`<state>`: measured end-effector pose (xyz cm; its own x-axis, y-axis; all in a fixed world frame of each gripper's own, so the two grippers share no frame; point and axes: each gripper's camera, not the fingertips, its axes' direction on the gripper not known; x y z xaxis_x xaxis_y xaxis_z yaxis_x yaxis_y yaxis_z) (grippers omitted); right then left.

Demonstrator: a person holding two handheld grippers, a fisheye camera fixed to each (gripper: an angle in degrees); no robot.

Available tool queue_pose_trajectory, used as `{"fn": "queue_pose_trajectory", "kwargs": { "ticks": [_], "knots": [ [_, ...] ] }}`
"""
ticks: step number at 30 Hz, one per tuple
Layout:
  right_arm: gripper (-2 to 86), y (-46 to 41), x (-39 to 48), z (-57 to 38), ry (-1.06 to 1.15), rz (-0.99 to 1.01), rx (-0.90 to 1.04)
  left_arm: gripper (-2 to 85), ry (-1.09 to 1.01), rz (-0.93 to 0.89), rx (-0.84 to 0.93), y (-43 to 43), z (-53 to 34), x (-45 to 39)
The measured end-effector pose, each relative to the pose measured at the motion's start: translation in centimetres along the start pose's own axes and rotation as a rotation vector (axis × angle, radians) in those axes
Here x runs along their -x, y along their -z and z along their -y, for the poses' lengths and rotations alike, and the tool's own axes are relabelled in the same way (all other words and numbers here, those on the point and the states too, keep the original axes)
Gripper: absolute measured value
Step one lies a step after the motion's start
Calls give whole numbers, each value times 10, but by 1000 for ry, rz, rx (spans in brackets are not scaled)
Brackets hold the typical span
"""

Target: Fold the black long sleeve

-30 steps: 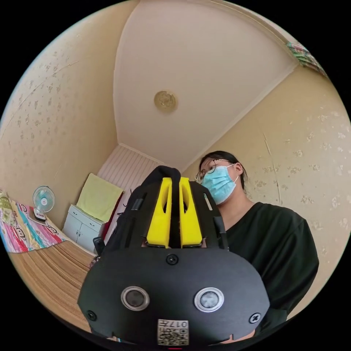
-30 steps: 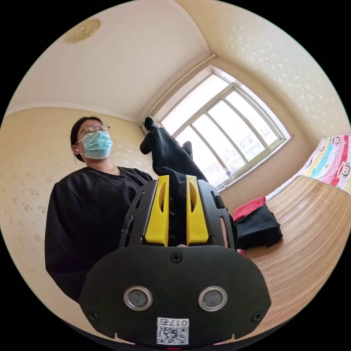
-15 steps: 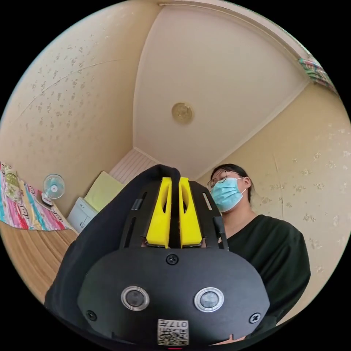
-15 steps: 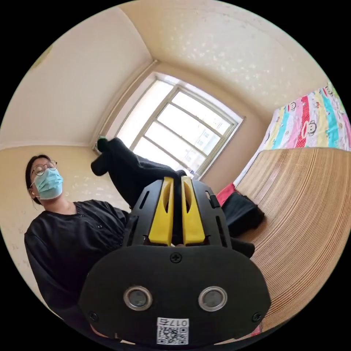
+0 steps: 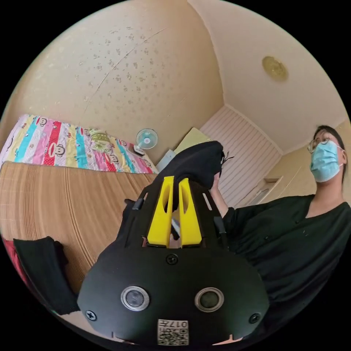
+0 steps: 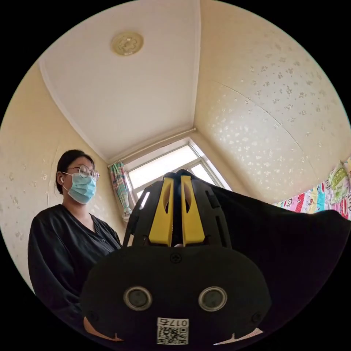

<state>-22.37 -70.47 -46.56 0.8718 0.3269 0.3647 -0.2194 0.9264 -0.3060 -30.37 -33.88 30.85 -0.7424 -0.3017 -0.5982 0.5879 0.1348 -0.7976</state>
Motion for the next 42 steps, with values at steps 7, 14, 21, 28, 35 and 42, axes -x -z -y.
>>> {"fn": "queue_pose_trajectory", "kwargs": {
  "ticks": [7, 14, 21, 28, 35, 42],
  "knots": [
    [33, 24, 123, 3, 374, -235, 206, 3, -427, -202, 24, 39, 86, -105],
    [35, -32, 126, 36, 490, -506, 450, 12, -344, 112, 37, 45, 221, -104],
    [60, -137, -178, 96, -119, -1217, 732, 80, 231, 509, 225, -68, 378, 219],
    [78, -99, -371, -41, -613, -1231, 906, 86, 501, 641, 502, -107, 236, 391],
    [102, 10, -430, -254, -1069, -1261, 1286, 90, 733, 742, 994, -125, 0, 468],
    [47, 64, -425, -349, -982, -1266, 1591, 99, 1012, 677, 1055, -74, -94, 496]
  ]
}}
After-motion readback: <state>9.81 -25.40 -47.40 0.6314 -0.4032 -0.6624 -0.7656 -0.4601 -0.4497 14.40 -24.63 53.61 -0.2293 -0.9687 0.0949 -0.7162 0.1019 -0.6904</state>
